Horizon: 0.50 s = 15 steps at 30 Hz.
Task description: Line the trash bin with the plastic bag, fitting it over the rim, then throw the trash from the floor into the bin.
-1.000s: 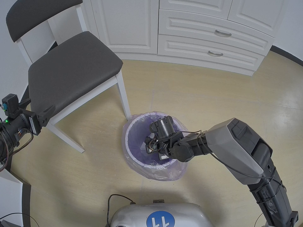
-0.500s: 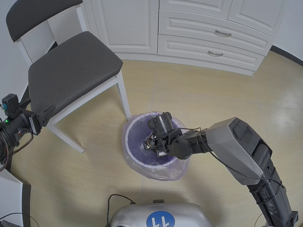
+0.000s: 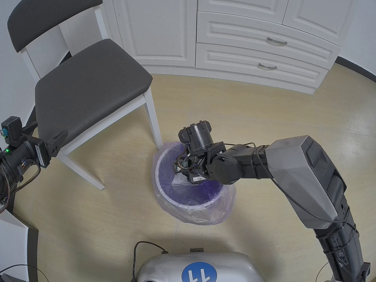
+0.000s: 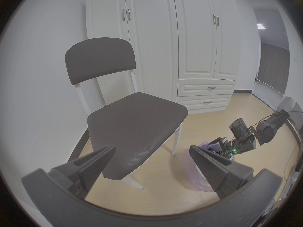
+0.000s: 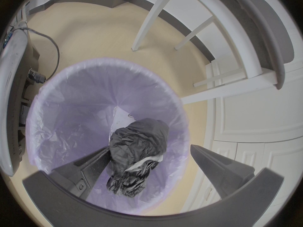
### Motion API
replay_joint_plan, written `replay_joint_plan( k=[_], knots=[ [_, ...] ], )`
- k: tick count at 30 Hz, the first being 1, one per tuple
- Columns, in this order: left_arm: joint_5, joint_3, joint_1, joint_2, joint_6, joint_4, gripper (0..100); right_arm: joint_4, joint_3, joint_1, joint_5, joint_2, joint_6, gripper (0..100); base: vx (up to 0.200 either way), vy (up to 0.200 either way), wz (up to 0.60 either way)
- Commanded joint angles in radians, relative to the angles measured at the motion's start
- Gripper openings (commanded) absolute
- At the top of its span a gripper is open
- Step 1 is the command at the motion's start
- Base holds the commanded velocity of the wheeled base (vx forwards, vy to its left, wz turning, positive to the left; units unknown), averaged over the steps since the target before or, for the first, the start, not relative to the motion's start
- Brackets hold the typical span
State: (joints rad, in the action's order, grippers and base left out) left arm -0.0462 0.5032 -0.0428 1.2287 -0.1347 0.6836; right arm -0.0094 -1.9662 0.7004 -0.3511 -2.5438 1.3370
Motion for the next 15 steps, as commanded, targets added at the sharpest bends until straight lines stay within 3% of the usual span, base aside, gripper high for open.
replay_joint_plan(
  k=[1,15],
  knots=[
    [0.000,0.000,0.000,-0.003,0.000,0.001,100,0.000,0.000,0.008,0.000,0.039,0.001,100,0.000,0.000,0.00],
    [0.000,-0.002,0.000,-0.008,0.000,0.001,100,-0.001,0.027,0.017,0.000,0.100,-0.001,100,0.000,0.000,0.00]
  ],
)
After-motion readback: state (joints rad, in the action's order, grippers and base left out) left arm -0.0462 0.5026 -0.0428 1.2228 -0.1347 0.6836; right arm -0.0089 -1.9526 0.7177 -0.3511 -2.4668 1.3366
